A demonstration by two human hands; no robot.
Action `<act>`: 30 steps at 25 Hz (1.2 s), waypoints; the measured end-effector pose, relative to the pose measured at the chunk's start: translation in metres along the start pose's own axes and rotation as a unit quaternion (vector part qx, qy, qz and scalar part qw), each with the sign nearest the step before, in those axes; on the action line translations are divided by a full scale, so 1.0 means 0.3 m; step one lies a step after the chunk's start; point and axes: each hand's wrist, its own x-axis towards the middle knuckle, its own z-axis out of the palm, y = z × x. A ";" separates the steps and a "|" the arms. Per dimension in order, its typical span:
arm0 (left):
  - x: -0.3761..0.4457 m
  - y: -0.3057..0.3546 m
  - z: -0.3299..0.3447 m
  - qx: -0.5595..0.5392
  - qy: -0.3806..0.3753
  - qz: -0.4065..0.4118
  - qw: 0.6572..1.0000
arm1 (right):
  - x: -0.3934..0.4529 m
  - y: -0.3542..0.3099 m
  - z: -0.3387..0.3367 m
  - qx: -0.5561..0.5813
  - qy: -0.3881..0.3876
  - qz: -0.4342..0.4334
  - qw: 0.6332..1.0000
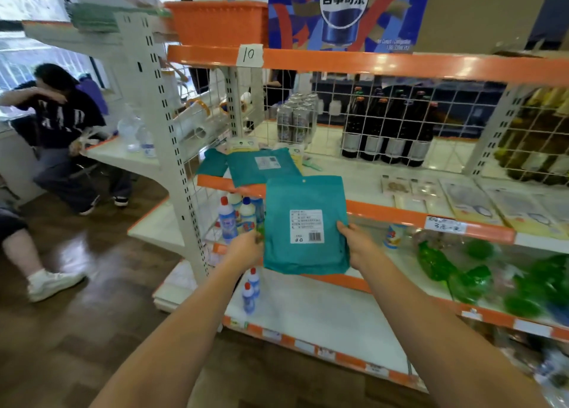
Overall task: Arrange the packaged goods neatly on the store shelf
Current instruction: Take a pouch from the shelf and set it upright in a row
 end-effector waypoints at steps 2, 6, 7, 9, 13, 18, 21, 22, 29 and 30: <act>-0.035 -0.011 0.009 -0.004 -0.003 -0.010 1.000 | -0.030 0.023 -0.005 -0.009 0.009 -0.007 1.000; -0.094 -0.062 0.009 -0.030 0.007 0.003 1.000 | -0.085 0.067 0.032 -0.009 0.040 -0.025 0.999; -0.109 -0.085 0.008 -0.036 0.010 0.009 0.999 | -0.101 0.083 0.051 -0.004 0.044 -0.026 0.999; -0.135 -0.147 0.012 -0.071 0.013 0.008 0.997 | -0.131 0.128 0.092 0.010 0.041 -0.021 0.999; -0.181 -0.247 0.018 -0.221 0.035 -0.022 0.974 | -0.191 0.232 0.160 0.035 0.050 -0.017 0.998; -0.246 -0.325 0.038 -0.360 -0.011 -0.088 0.929 | -0.276 0.328 0.214 0.036 0.068 -0.018 0.997; -0.265 -0.369 0.041 -0.418 -0.071 -0.130 0.896 | -0.313 0.363 0.238 0.039 0.077 -0.020 0.996; -0.276 -0.380 0.040 -0.437 -0.091 -0.145 0.883 | -0.324 0.375 0.247 0.041 0.080 -0.020 0.996; -0.341 -0.454 0.064 -0.568 -0.182 -0.174 0.783 | -0.386 0.433 0.312 0.078 0.089 -0.021 0.993; -0.351 -0.462 0.067 -0.582 -0.190 -0.176 0.771 | -0.390 0.438 0.318 0.075 0.094 -0.021 0.992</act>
